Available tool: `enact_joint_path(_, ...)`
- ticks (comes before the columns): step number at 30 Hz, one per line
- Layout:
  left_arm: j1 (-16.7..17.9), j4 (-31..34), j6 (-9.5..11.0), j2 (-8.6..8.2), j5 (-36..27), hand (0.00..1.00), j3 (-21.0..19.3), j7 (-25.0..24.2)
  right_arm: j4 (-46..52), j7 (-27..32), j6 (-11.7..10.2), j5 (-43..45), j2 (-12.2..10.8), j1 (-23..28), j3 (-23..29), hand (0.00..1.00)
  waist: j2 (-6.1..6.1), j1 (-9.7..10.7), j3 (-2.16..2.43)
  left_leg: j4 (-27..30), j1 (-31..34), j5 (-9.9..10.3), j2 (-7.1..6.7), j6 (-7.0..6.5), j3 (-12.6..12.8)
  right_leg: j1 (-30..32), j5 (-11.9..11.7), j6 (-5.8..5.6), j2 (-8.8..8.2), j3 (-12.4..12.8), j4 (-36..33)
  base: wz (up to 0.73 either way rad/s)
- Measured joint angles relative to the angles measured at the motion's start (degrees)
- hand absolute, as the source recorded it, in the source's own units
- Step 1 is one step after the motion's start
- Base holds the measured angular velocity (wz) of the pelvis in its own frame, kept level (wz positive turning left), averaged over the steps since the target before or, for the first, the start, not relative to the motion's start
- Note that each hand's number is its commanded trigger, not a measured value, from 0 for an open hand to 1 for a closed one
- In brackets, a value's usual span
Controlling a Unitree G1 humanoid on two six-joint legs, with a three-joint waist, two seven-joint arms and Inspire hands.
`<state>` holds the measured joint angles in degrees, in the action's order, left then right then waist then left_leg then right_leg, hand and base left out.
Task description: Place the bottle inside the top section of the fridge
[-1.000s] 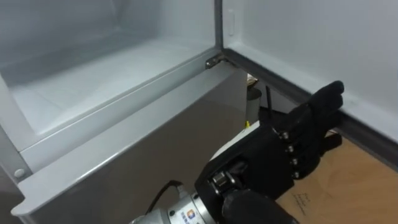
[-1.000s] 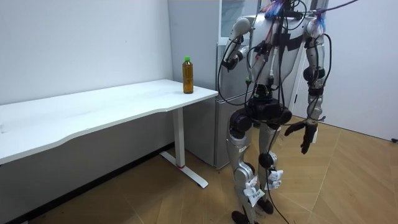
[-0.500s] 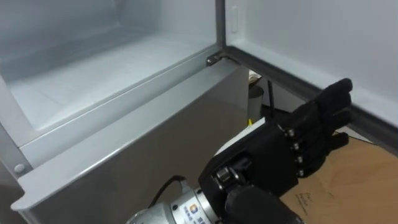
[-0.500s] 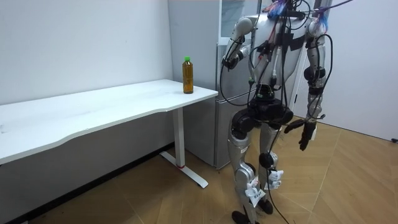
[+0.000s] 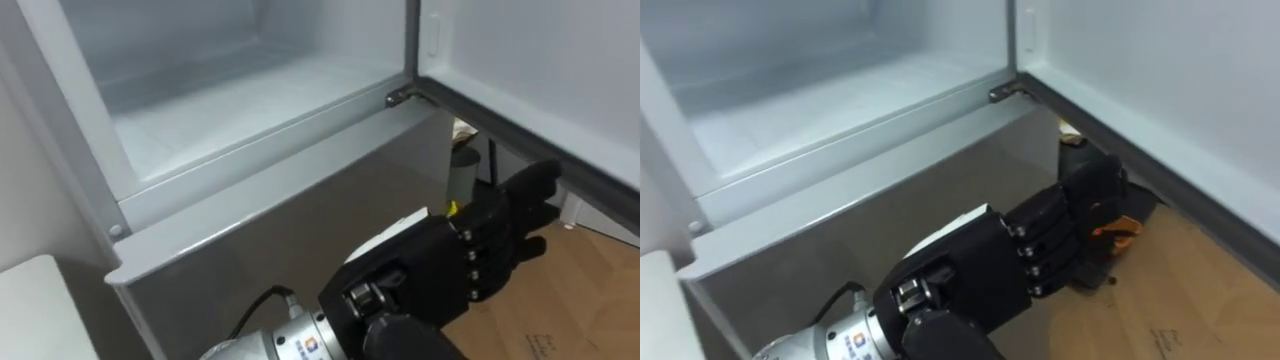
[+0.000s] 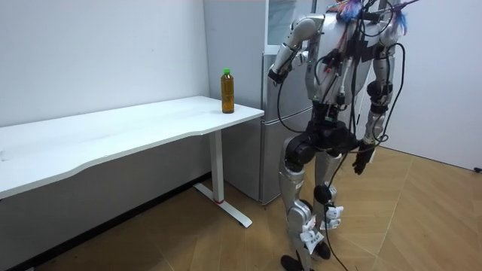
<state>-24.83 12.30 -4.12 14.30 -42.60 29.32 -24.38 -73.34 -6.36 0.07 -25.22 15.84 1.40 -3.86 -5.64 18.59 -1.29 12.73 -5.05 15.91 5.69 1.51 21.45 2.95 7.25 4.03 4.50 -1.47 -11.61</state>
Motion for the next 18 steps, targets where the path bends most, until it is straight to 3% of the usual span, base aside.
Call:
enact_joint_path(7, -0.01, 1.76, 0.07, -0.84, 3.63, 0.0, -0.14, 0.29, 0.16, 0.78, -0.27, -0.73, -0.5, -0.13, -1.92, 0.0, 0.14, -1.69, 0.57, 0.7, 1.58, -0.64, -0.5, -0.38, -2.97, -1.09, 0.11, -0.18, -1.46, -4.29, 0.68, 0.32)
enact_joint_path(12, 0.03, 3.59, 0.32, -1.12, 9.53, 0.0, -0.14, 1.32, 0.12, 1.5, -0.8, -0.7, -1.4, -0.45, -4.53, 0.0, 0.15, -3.94, 0.58, 0.65, 1.13, -0.91, -0.58, -0.31, -3.99, -2.57, 0.12, -0.2, -1.7, -5.97, 1.63, 0.22)
enact_joint_path(18, 1.71, 4.1, 0.47, -1.73, 9.71, 0.0, -0.17, 1.66, 0.1, 2.03, -1.42, 0.3, -2.66, -1.47, -5.14, 0.0, 0.46, -5.96, 0.57, -1.32, 0.5, -2.64, -1.35, -0.38, -4.54, -3.42, 0.24, -0.24, -2.7, -8.55, 2.03, 0.24)
